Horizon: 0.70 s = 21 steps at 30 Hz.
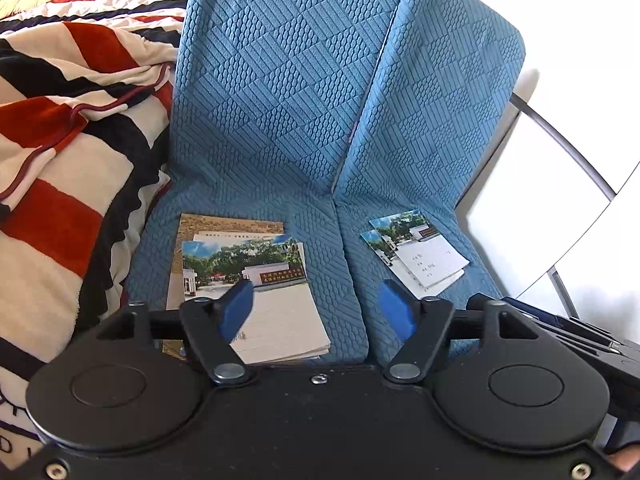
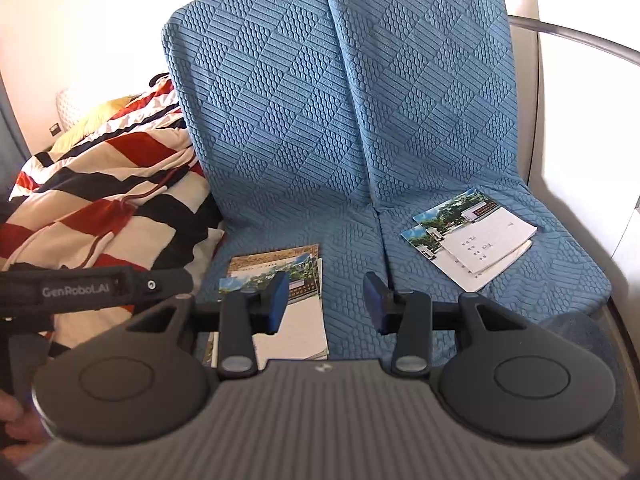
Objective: Organize objects
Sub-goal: 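Withdraw both open grippers up and back from the tan stack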
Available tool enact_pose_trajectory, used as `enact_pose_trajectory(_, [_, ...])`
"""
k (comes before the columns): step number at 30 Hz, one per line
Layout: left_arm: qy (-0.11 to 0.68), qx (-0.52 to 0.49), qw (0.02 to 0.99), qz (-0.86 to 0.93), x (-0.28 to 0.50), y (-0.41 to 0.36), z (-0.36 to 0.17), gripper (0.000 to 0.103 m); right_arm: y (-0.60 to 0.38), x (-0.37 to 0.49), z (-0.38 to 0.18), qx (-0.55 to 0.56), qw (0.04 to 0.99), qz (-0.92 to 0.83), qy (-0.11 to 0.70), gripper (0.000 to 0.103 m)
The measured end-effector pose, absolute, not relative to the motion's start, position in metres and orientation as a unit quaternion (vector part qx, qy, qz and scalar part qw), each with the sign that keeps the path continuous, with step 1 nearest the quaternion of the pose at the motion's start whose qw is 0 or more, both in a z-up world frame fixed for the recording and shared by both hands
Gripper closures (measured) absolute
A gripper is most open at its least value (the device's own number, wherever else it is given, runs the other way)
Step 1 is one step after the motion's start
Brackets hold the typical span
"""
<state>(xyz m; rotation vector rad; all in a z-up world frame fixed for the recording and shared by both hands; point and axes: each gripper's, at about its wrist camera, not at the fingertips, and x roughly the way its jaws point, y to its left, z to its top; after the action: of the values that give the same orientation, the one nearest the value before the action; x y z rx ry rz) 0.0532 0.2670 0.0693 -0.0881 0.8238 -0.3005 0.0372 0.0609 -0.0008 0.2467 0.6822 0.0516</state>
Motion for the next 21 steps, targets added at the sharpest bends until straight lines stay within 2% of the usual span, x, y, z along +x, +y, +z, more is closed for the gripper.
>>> enact_pose_trajectory(1, [0.398,-0.040,0.905,-0.147,0.053,0.266,0.069,0.022,0.060,0.037,-0.001,0.120,0.935,0.023,0.333,0.059])
enact_pose_trajectory(3, [0.398,-0.032,0.905,-0.146,0.054,0.263,0.069,0.017,0.058,0.037,-0.003,0.122,0.935,0.020,0.332,0.058])
enact_pose_trajectory(5, [0.401,-0.030,0.904,-0.148,0.055,0.260,0.069,0.014,0.054,0.035,-0.004,0.124,0.936,0.022,0.328,0.045])
enact_pose_trajectory(10, [0.399,-0.024,0.904,-0.149,0.054,0.253,0.067,0.007,0.045,0.034,-0.005,0.113,0.939,0.009,0.325,0.043])
enact_pose_trajectory(13, [0.400,-0.027,0.904,-0.149,0.056,0.249,0.065,0.007,0.036,0.033,-0.005,0.117,0.939,0.006,0.324,0.020])
enact_pose_trajectory(21, [0.391,-0.024,0.907,-0.153,0.058,0.232,0.065,0.007,0.016,0.030,-0.010,0.115,0.935,-0.004,0.335,0.019])
